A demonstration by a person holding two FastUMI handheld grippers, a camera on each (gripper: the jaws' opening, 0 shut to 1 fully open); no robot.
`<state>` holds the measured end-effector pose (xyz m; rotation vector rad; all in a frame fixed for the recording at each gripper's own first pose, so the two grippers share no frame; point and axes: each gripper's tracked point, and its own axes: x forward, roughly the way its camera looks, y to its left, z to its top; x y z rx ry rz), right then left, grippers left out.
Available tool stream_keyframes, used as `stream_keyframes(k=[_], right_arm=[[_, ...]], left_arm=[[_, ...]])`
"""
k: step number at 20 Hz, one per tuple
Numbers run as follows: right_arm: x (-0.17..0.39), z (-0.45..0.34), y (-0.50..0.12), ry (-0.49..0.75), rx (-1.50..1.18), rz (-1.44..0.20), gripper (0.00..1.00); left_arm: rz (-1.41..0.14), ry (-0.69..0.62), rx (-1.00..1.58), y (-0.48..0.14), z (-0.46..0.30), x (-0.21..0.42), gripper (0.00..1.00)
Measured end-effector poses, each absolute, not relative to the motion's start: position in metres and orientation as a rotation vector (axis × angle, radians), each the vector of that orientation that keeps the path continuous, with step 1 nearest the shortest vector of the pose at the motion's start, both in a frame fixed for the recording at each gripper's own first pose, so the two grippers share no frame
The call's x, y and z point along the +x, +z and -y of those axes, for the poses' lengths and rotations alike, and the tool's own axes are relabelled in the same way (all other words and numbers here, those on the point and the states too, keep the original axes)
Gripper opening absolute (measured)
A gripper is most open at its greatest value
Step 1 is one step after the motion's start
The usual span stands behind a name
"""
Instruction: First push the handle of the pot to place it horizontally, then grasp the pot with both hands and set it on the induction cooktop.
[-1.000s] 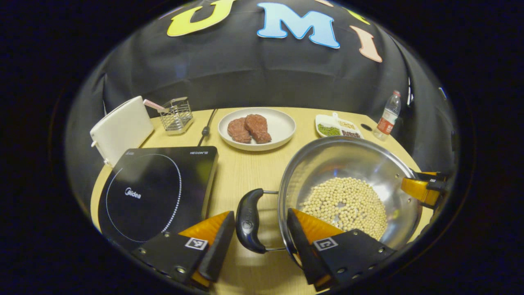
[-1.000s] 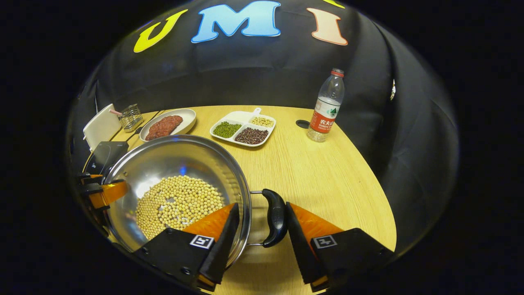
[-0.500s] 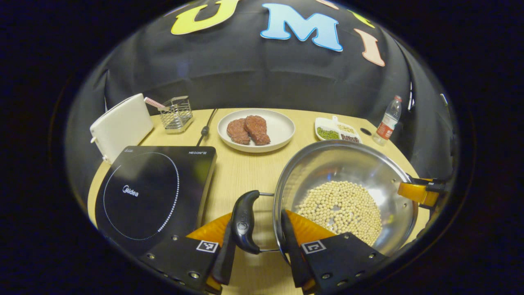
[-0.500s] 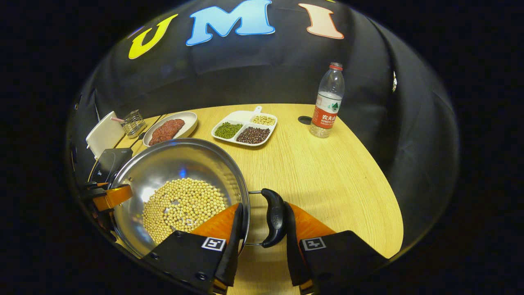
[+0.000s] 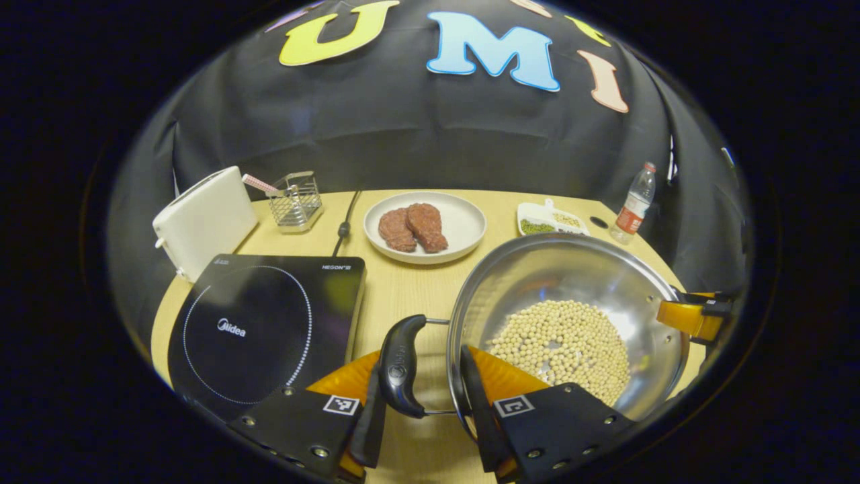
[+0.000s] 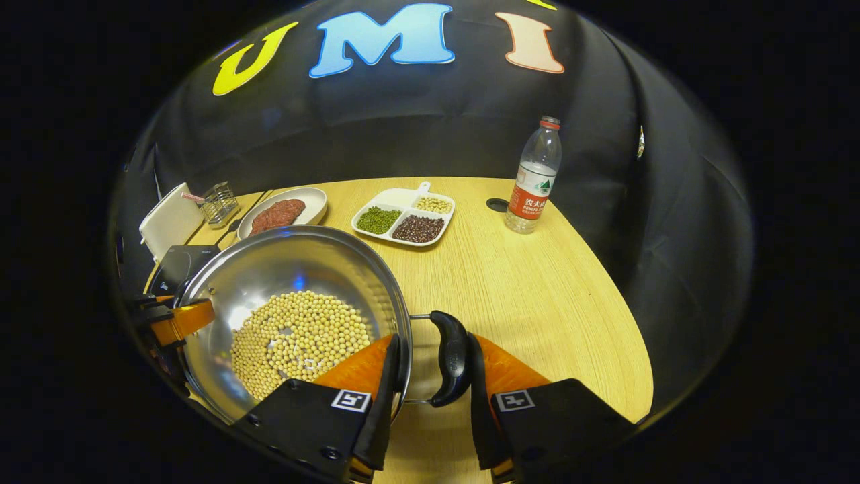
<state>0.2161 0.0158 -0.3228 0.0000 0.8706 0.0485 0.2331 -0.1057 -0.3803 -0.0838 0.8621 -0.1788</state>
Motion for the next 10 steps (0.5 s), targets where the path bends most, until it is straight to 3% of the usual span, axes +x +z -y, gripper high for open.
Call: stream_keyframes(k=[2,10], right_arm=[[0.215,-0.02,-0.315,0.042,0.01,-0.867,0.5],[0.21,-0.048,-0.285,0.046,0.016,-0.834,0.53]], left_arm=[[-0.845,-0.182,-0.074,-0.37,0.1,0.238,0.6],[-0.81,-0.171,-0.098,-0.344,0.065,0.241,0.57]])
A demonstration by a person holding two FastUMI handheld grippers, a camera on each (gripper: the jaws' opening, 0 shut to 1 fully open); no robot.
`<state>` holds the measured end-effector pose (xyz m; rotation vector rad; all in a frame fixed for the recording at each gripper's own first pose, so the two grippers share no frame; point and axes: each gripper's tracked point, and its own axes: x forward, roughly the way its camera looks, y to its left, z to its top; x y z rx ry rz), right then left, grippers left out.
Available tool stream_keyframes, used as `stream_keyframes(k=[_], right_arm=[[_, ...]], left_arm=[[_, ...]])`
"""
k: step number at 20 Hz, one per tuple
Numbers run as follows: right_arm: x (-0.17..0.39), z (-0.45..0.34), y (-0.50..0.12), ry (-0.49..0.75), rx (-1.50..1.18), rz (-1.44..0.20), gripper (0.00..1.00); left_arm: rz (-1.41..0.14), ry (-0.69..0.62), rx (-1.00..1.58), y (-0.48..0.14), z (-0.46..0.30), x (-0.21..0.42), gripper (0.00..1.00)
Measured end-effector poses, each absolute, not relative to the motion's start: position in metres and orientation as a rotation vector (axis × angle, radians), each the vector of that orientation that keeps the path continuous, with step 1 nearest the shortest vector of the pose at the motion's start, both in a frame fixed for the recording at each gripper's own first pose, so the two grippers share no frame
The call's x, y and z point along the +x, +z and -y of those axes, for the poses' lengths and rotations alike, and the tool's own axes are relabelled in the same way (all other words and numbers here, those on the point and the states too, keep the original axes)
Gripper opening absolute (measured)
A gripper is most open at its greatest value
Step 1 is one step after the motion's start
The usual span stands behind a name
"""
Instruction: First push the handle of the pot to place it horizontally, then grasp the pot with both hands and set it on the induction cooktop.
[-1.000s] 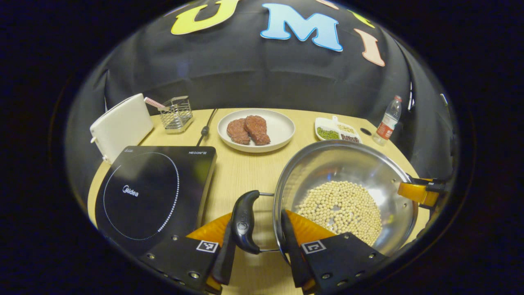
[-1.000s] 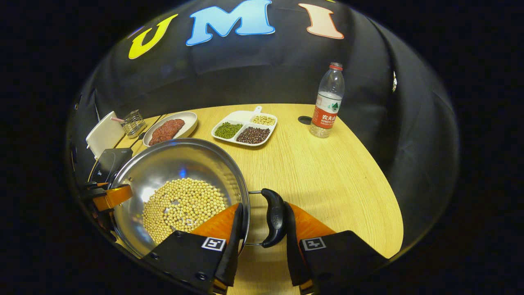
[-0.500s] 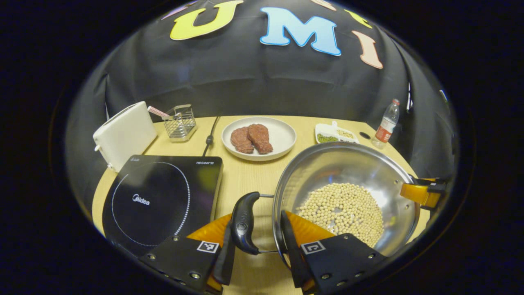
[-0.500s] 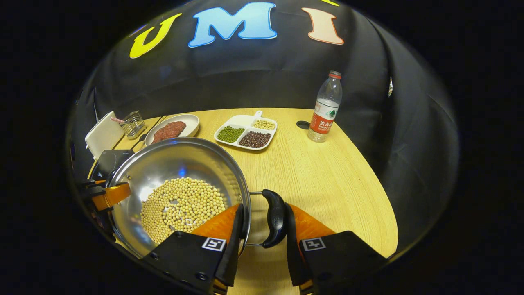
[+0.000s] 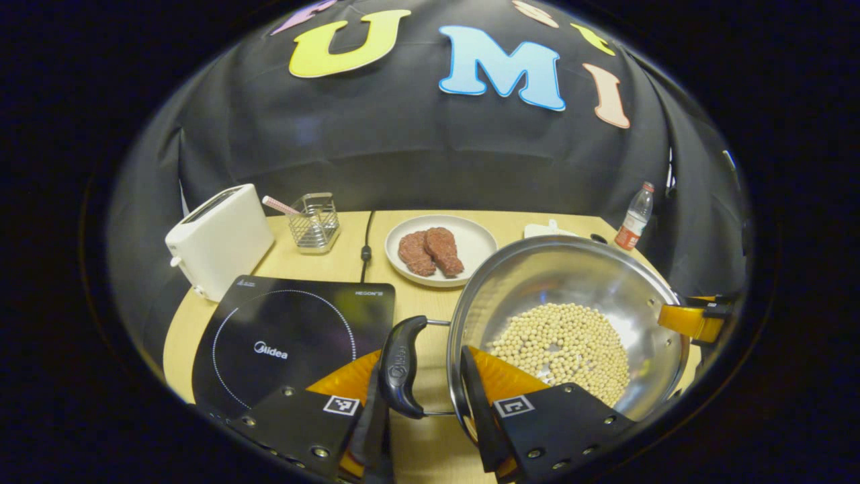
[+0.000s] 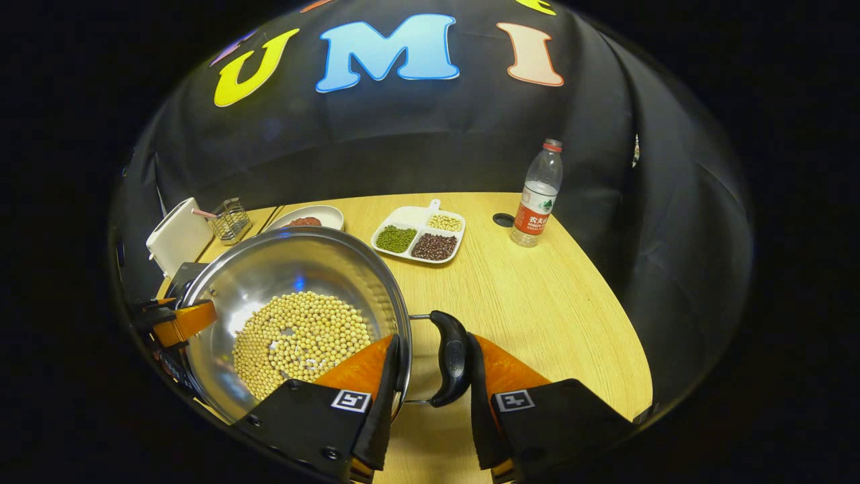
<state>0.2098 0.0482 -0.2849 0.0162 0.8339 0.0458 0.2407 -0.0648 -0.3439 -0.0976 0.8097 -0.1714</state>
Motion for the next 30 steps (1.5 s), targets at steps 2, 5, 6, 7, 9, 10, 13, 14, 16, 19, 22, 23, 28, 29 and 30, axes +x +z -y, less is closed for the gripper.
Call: stream_keyframes(k=[2,5,6,7,9,10,13,14,16,19,22,23,28,29,30], right_arm=[[0.208,-0.057,-0.281,0.05,0.015,-0.828,0.52],[0.204,-0.072,-0.274,0.061,0.015,-0.824,0.53],[0.202,-0.076,-0.275,0.066,0.015,-0.824,0.52],[0.203,-0.081,-0.274,0.072,0.016,-0.822,0.53],[0.2,-0.095,-0.269,0.083,0.014,-0.814,0.49],[0.198,-0.102,-0.268,0.087,0.016,-0.812,0.52],[0.194,-0.123,-0.268,0.1,0.024,-0.813,0.53],[0.194,-0.13,-0.267,0.104,0.024,-0.812,0.53],[0.194,-0.144,-0.266,0.112,0.029,-0.814,0.53],[0.197,-0.165,-0.264,0.126,0.033,-0.815,0.53],[0.197,-0.186,-0.261,0.134,0.027,-0.811,0.49],[0.198,-0.192,-0.261,0.136,0.027,-0.81,0.53],[0.203,-0.225,-0.261,0.146,0.033,-0.82,0.53],[0.204,-0.231,-0.262,0.148,0.035,-0.821,0.53],[0.205,-0.237,-0.262,0.15,0.036,-0.819,0.52]], left_arm=[[-0.806,-0.167,-0.103,-0.341,0.053,0.239,0.57],[-0.803,-0.156,-0.108,-0.337,0.036,0.236,0.57],[-0.801,-0.152,-0.108,-0.335,0.03,0.233,0.57],[-0.8,-0.146,-0.11,-0.334,0.023,0.232,0.57],[-0.796,-0.135,-0.116,-0.333,0.01,0.229,0.6],[-0.793,-0.128,-0.116,-0.333,0.002,0.229,0.6],[-0.789,-0.116,-0.11,-0.333,-0.022,0.227,0.57],[-0.788,-0.112,-0.109,-0.334,-0.03,0.227,0.57],[-0.787,-0.103,-0.108,-0.334,-0.046,0.228,0.57],[-0.779,-0.093,-0.103,-0.335,-0.068,0.23,0.57],[-0.781,-0.086,-0.108,-0.335,-0.09,0.233,0.57],[-0.782,-0.087,-0.107,-0.335,-0.098,0.235,0.57],[-0.783,-0.082,-0.093,-0.341,-0.133,0.244,0.57],[-0.782,-0.081,-0.091,-0.341,-0.141,0.246,0.57],[-0.782,-0.081,-0.089,-0.34,-0.145,0.245,0.57]])
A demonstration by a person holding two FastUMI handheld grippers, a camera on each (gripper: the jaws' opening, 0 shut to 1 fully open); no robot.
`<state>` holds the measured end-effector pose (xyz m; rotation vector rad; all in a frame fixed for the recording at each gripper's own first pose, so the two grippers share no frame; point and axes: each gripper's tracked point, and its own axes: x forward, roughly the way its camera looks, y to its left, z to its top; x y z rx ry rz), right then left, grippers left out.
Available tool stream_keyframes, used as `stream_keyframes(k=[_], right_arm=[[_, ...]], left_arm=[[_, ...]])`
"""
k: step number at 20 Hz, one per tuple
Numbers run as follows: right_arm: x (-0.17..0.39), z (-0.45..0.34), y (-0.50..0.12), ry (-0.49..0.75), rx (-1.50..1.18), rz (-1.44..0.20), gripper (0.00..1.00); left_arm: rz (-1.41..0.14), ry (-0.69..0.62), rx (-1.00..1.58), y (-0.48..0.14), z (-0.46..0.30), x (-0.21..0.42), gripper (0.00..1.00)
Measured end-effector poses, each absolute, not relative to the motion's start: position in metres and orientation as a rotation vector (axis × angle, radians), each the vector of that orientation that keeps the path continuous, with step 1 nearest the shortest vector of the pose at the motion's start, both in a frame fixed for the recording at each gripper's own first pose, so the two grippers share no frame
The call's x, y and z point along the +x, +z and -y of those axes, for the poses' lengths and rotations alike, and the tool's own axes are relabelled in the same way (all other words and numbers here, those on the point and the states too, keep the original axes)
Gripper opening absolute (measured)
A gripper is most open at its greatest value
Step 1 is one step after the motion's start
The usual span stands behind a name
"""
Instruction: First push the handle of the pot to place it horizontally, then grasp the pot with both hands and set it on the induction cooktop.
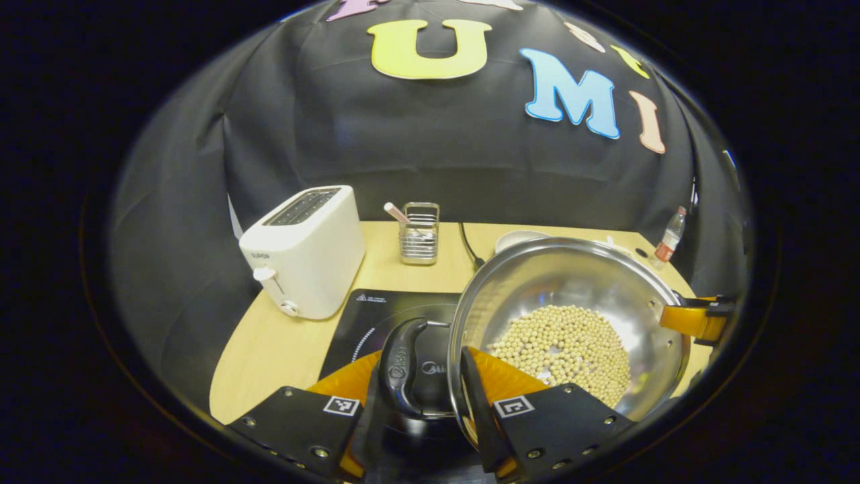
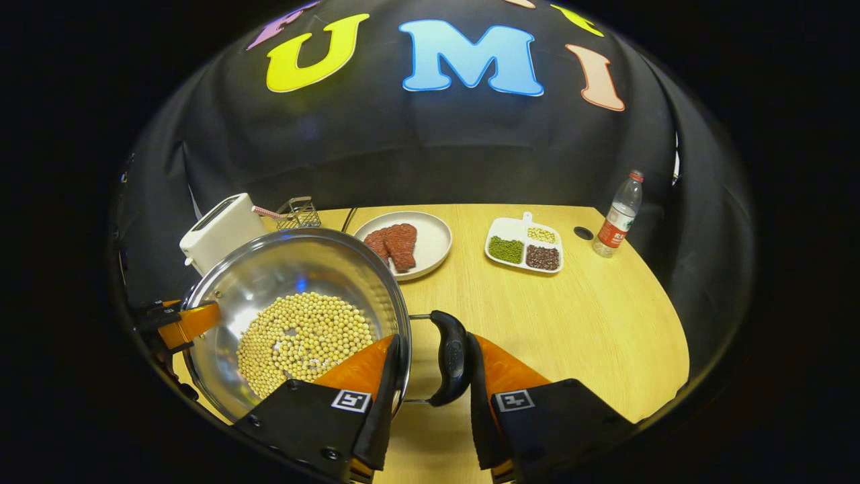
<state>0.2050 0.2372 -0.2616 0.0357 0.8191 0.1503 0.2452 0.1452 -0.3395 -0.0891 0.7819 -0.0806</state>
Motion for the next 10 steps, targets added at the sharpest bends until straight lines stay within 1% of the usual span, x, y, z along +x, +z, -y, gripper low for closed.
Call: stream_keyframes(k=[1,2,3,6,7,8,9,10], right_arm=[[0.205,-0.244,-0.262,0.153,0.036,-0.819,0.52],[0.205,-0.251,-0.261,0.156,0.037,-0.82,0.49],[0.206,-0.257,-0.262,0.16,0.037,-0.822,0.52],[0.209,-0.274,-0.261,0.169,0.034,-0.821,0.53],[0.21,-0.279,-0.262,0.172,0.034,-0.822,0.52],[0.21,-0.284,-0.262,0.175,0.035,-0.825,0.49],[0.211,-0.29,-0.262,0.179,0.036,-0.825,0.53],[0.211,-0.295,-0.263,0.182,0.036,-0.826,0.52]], left_arm=[[-0.781,-0.079,-0.087,-0.339,-0.151,0.246,0.57],[-0.78,-0.078,-0.085,-0.342,-0.159,0.249,0.57],[-0.78,-0.075,-0.083,-0.345,-0.167,0.253,0.57],[-0.781,-0.064,-0.084,-0.349,-0.184,0.255,0.57],[-0.782,-0.061,-0.085,-0.35,-0.189,0.257,0.57],[-0.783,-0.058,-0.086,-0.352,-0.195,0.257,0.57],[-0.785,-0.054,-0.087,-0.353,-0.2,0.258,0.57],[-0.786,-0.052,-0.089,-0.354,-0.205,0.258,0.57]])
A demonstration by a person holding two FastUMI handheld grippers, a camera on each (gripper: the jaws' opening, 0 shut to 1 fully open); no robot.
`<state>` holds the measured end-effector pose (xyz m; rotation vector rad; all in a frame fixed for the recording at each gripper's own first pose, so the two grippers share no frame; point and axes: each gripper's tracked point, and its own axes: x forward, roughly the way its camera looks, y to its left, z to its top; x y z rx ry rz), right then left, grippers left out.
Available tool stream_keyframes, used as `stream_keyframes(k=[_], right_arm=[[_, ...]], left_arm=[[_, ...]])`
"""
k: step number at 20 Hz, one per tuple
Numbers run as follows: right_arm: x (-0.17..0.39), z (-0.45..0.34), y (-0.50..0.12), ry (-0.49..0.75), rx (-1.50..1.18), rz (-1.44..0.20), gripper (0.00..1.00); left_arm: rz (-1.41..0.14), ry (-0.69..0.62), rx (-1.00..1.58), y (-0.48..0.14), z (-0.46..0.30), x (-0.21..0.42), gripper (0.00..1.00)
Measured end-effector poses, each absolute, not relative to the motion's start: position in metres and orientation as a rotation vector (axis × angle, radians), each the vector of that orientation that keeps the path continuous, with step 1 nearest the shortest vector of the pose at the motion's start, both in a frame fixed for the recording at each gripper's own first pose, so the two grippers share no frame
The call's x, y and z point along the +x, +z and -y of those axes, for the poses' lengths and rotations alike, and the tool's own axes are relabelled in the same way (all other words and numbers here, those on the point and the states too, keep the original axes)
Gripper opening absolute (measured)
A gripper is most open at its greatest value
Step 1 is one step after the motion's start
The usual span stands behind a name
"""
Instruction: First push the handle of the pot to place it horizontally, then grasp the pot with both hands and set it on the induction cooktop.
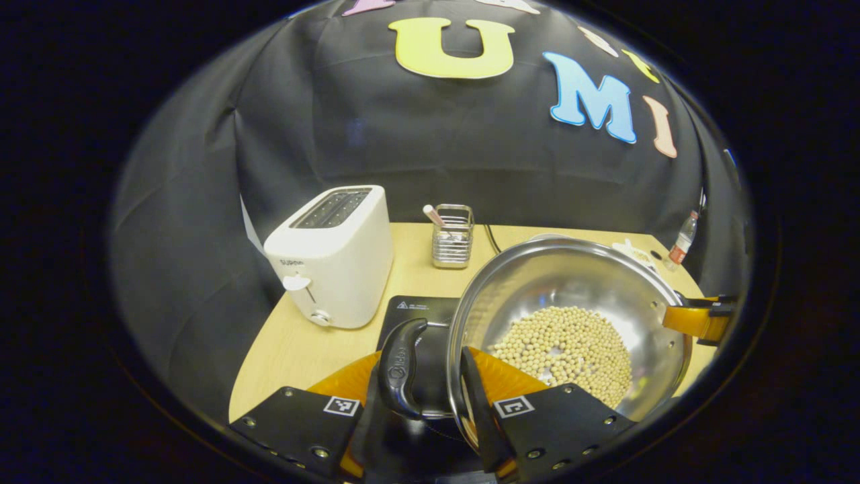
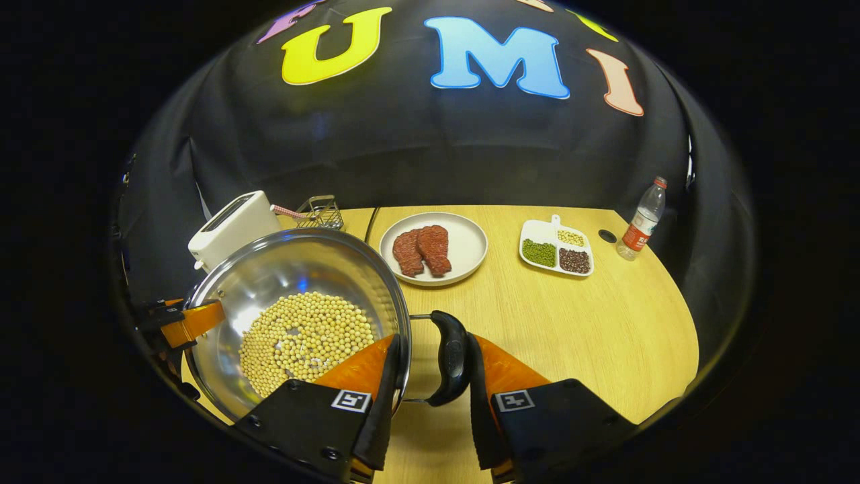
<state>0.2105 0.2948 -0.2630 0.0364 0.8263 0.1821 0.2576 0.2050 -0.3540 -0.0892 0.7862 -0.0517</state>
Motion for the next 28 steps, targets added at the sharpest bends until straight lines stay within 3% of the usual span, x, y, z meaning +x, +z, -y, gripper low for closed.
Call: stream_keyframes(k=[5,7,17,21,22,27,28], right_arm=[[0.21,-0.316,-0.266,0.195,0.041,-0.831,0.49],[0.21,-0.323,-0.268,0.196,0.042,-0.835,0.53],[0.211,-0.345,-0.282,0.202,0.021,-0.827,0.52],[0.214,-0.346,-0.283,0.2,0.028,-0.821,0.49],[0.214,-0.346,-0.285,0.202,0.029,-0.825,0.53],[0.216,-0.35,-0.286,0.227,0.022,-0.787,0.62],[0.215,-0.352,-0.283,0.241,0.016,-0.772,0.6]], left_arm=[[-0.793,-0.045,-0.091,-0.362,-0.228,0.262,0.57],[-0.798,-0.043,-0.086,-0.365,-0.236,0.263,0.57],[-0.831,-0.02,-0.127,-0.391,-0.257,0.263,0.6],[-0.83,-0.027,-0.135,-0.392,-0.257,0.263,0.57],[-0.833,-0.029,-0.134,-0.393,-0.256,0.264,0.55],[-0.81,-0.004,-0.103,-0.392,-0.257,0.266,0.65],[-0.808,0.007,-0.102,-0.394,-0.258,0.265,0.73]])
